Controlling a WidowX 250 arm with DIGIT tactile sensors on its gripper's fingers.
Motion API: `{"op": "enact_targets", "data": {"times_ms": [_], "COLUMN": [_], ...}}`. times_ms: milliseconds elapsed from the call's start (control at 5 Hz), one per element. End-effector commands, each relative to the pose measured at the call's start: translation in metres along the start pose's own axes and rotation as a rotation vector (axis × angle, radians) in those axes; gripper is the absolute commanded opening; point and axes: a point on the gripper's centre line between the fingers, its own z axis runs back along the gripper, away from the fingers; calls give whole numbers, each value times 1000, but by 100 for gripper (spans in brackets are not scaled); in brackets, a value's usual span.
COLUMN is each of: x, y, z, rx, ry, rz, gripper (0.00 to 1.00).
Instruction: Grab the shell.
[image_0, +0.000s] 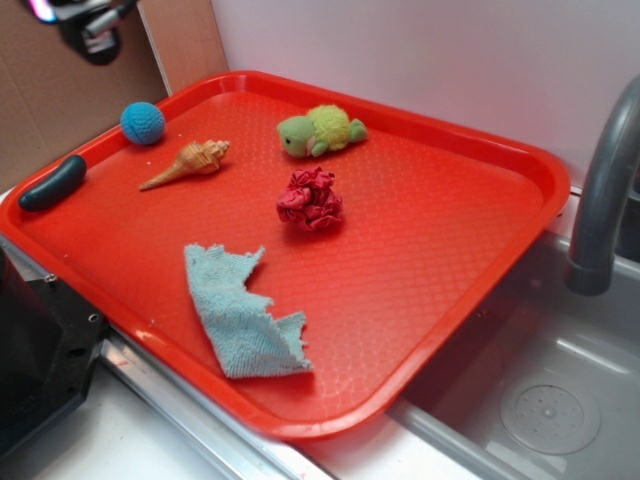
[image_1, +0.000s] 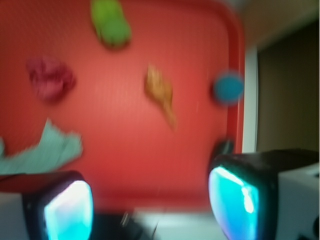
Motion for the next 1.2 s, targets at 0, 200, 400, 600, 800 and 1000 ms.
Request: {"op": "enact_targets", "data": {"times_ms": [0, 200, 400, 600, 800, 1000], "x": [46, 43, 39, 46, 47, 48], "y": [-1, -8, 10, 9, -3, -7], "z": [-79, -111, -129, -140, -148, -153], "rx": [-94, -102, -76, -70, -59, -52], "ry": [-112, -38, 22, 40, 83, 123], "rz": [-212, -292, -245, -281, -322, -332], "gripper": [100, 100, 100, 100, 100, 100]}}
